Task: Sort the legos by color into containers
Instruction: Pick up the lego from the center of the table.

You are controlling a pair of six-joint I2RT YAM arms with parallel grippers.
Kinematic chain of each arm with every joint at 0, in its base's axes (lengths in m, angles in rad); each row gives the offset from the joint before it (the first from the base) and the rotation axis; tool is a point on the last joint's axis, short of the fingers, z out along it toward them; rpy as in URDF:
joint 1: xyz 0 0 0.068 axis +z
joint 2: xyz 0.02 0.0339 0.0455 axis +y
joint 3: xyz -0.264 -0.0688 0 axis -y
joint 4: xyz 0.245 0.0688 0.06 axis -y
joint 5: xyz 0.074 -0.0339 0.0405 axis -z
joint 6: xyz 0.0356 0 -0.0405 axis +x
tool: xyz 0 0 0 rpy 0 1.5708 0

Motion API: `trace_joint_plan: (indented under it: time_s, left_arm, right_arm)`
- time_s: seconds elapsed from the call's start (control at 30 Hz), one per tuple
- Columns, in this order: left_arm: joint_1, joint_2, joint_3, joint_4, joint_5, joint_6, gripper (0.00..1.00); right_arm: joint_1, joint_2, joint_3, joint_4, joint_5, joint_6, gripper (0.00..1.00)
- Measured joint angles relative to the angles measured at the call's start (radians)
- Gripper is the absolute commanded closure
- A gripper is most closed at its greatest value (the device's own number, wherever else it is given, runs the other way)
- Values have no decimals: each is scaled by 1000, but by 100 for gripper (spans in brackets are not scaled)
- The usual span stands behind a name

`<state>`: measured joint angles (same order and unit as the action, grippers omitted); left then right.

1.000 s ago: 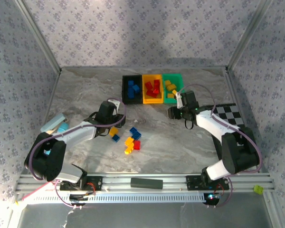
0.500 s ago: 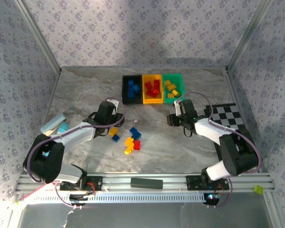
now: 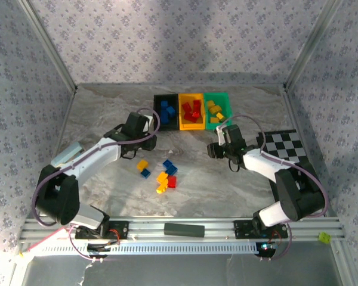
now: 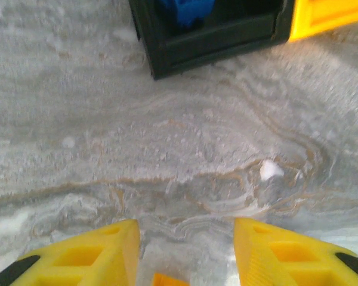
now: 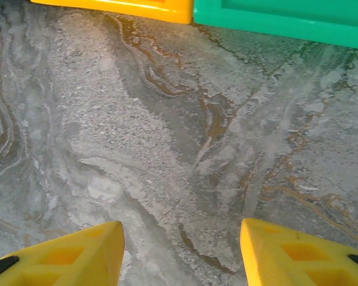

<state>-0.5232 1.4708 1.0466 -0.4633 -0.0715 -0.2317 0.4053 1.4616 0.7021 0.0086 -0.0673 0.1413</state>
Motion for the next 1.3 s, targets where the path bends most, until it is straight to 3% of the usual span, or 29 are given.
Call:
trace_joint_plan:
  time_s: [0.23, 0.43, 0.8, 1.13, 1.17, 1.3]
  left_arm:
    - [-10, 152, 122, -284, 5, 8, 51]
    - [-38, 286, 220, -422, -14, 19, 50]
    - [-66, 410, 269, -513, -96, 31, 49]
    - [-66, 415, 269, -530, -109, 30, 48]
    - [-66, 415, 269, -531, -113, 29, 44]
    - [-66, 415, 270, -541, -124, 14, 43]
  right_arm:
    - [31, 0, 4, -1, 8, 0, 44]
    - [68, 0, 12, -6, 55, -6, 44]
    - [140, 24, 37, -17, 133, -36, 44]
    - [163, 39, 54, -34, 168, -50, 44]
    - [163, 39, 55, -34, 170, -50, 44]
    - [167, 39, 56, -35, 183, -53, 43]
